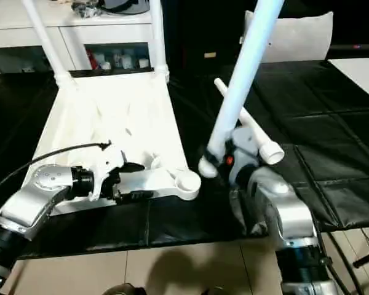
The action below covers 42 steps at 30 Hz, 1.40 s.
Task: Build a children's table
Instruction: Pick table leg, then insert table leg to table base
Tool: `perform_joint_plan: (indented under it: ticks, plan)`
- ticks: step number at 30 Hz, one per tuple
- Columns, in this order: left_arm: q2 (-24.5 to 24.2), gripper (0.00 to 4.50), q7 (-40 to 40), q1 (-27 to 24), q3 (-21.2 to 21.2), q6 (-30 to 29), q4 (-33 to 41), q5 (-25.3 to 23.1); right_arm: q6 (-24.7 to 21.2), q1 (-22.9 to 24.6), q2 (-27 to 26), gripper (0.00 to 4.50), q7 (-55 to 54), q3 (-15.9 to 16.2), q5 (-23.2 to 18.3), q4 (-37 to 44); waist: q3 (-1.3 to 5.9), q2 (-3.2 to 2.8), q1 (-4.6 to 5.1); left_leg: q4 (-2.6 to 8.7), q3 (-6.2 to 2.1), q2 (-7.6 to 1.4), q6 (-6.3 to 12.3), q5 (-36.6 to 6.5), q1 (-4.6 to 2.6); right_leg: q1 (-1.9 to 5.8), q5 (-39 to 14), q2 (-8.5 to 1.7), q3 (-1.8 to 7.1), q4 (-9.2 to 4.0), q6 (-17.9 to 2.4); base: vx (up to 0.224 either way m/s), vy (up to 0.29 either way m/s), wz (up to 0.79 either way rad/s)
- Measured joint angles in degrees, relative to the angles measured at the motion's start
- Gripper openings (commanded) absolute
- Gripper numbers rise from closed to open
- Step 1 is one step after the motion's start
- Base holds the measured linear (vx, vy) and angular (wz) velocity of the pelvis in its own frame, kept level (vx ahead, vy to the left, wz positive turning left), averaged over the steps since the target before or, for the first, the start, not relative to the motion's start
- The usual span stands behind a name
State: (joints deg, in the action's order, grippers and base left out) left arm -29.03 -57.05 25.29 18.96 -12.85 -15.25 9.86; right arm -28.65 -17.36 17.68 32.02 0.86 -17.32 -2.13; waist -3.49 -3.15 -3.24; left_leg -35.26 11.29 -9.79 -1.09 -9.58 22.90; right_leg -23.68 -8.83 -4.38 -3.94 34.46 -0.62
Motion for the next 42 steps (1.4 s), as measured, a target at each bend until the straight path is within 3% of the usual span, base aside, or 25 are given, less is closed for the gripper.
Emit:
perform_joint_plan:
  ticks: [2,6,8,11,14,22,28,33,34,42]
  plan:
    - [0.8,3.33,0.1,0.9,-0.1,0.4,-2.1,-0.4,-0.2,0.0,0.5,1.90,1.7,-0.1,-1.2,0.9,0.03,-0.05,-0.04,0.00,0.00,0.00,0.00,0.0,-0.01,0.01,0.0,0.00,0.00,0.00,0.0,0.000,0.000,0.00]
    - [2.7,3.20,-0.2,1.2,-0.7,-0.9,-2.8,0.7,-0.7,0.0,0.5,1.90,3.3,0.1,-1.7,1.8,0.04,-0.07,-0.08,0.00,0.00,0.00,0.00,0.0,-0.02,0.02,0.0,0.00,0.00,0.00,0.0,0.000,0.000,0.00]
    - [2.5,2.86,-1.0,1.2,-0.5,-1.4,-2.8,0.7,-0.8,-0.1,0.5,1.90,3.5,0.5,-1.6,1.7,0.06,-0.11,-0.07,0.00,0.00,0.00,0.00,0.0,-0.03,0.02,0.0,0.00,-0.01,0.01,0.0,0.000,0.000,0.00]
    - [2.4,2.83,-1.8,1.2,0.0,-1.9,-2.8,0.3,-1.0,-0.8,1.2,1.90,4.9,1.1,-1.7,1.3,0.12,-0.20,0.00,0.00,0.00,0.00,0.00,0.0,-0.04,0.02,0.0,0.00,0.00,0.01,0.0,0.000,0.000,0.00]
    - [2.4,2.43,-2.2,1.2,0.1,-1.7,-3.2,-0.7,-1.1,-1.7,1.4,1.90,7.2,1.7,-2.5,1.3,0.12,-0.21,0.04,0.00,0.00,-0.01,0.00,0.0,-0.05,0.02,0.0,0.00,-0.01,0.02,0.0,0.000,0.000,0.00]
    - [2.1,1.91,-3.4,1.2,0.3,-0.3,-4.1,-1.8,-3.4,-3.0,2.1,1.90,10.5,4.9,-2.8,1.4,0.13,-0.20,-0.14,0.00,0.00,-0.01,0.00,0.0,-0.07,0.06,0.0,0.00,-0.01,0.02,0.0,0.000,0.000,0.00]
    - [2.1,1.22,-4.1,1.2,0.3,0.8,-5.0,-2.9,-4.4,-4.2,2.8,1.90,11.6,6.7,-1.7,-0.6,0.13,-0.20,-0.11,0.00,0.00,-0.01,0.00,0.0,-0.08,0.06,0.0,0.00,0.00,0.02,0.0,0.000,0.000,0.00]
    - [2.1,1.04,-5.1,1.2,1.1,1.6,-6.0,-3.6,-4.2,-5.4,2.8,1.89,11.8,7.9,-0.8,-1.8,0.13,-0.19,0.02,0.00,0.00,-0.01,0.00,0.0,-0.21,0.16,0.0,0.00,0.00,0.02,0.0,0.000,0.000,0.00]
    - [2.1,0.81,-5.3,1.2,1.2,1.8,-6.0,-3.9,-4.0,-5.9,2.7,1.89,11.8,8.2,-0.6,-2.5,0.13,-0.19,0.09,0.00,0.00,-0.01,0.00,0.0,-0.33,0.28,0.0,0.00,0.00,0.01,0.0,0.000,0.000,0.00]
    - [2.2,0.30,-6.0,2.1,1.2,2.8,-7.4,-5.0,-3.3,-6.6,2.8,1.89,12.3,9.0,0.3,-3.6,0.13,-0.17,0.55,0.00,-0.01,0.00,0.00,0.0,-0.72,0.65,0.0,0.00,-0.01,-0.13,0.0,0.000,0.000,0.00]
